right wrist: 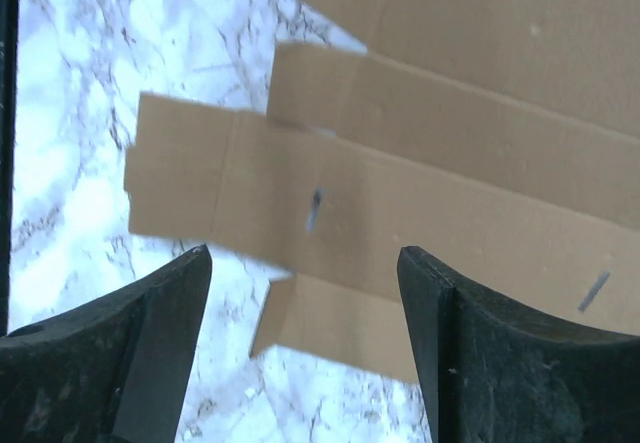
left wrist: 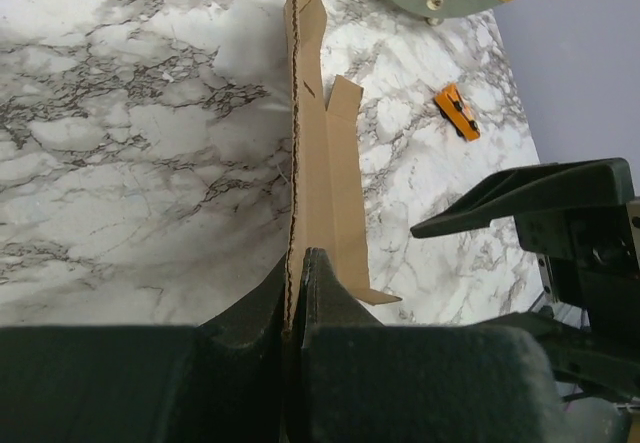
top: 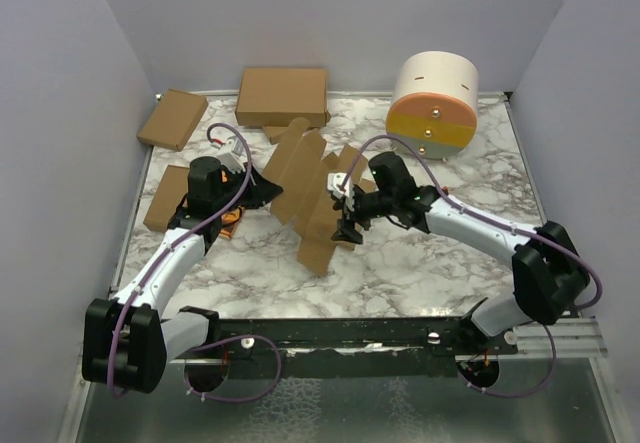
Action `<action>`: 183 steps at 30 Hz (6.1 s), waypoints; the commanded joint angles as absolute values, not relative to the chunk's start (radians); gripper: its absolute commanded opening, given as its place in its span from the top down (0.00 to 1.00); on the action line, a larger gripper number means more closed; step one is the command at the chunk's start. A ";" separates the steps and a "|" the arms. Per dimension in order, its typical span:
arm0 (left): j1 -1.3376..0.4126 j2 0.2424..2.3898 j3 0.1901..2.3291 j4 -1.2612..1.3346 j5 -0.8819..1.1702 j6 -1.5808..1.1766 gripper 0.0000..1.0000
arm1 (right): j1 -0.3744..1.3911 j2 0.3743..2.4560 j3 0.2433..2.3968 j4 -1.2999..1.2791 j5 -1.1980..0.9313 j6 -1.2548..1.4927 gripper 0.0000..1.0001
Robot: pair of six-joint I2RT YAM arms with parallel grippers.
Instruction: Fold the paper box
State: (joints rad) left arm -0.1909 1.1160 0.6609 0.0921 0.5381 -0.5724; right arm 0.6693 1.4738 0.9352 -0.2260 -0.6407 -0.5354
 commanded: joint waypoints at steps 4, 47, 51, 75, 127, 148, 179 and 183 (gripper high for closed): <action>-0.185 1.100 0.655 0.081 0.465 -0.658 1.00 | 0.797 1.614 1.035 -0.066 -0.561 -0.352 0.16; -0.186 1.103 0.669 0.083 0.558 -0.541 1.00 | 0.897 1.612 0.951 0.102 -0.197 -0.289 0.69; -0.186 1.118 0.680 0.074 0.587 -0.523 1.00 | 0.860 1.613 0.954 0.083 -0.235 -0.280 0.63; -0.187 1.179 0.665 0.137 0.689 -0.564 1.00 | 0.849 1.770 1.013 0.085 -0.141 -0.187 0.64; -0.187 1.186 0.760 0.047 0.743 -0.332 1.00 | 0.550 1.546 1.132 -0.356 -1.032 -0.566 0.44; -0.197 1.081 0.949 -0.116 1.024 0.255 1.00 | 0.015 1.280 0.869 -0.121 -1.192 -0.533 0.00; -0.268 1.194 1.078 -0.344 1.027 0.457 1.00 | -0.037 1.640 1.097 -0.178 -1.196 -0.689 0.29; -0.270 1.197 1.068 -0.335 1.040 0.458 1.00 | -0.037 1.655 1.100 -0.220 -1.184 -0.735 0.55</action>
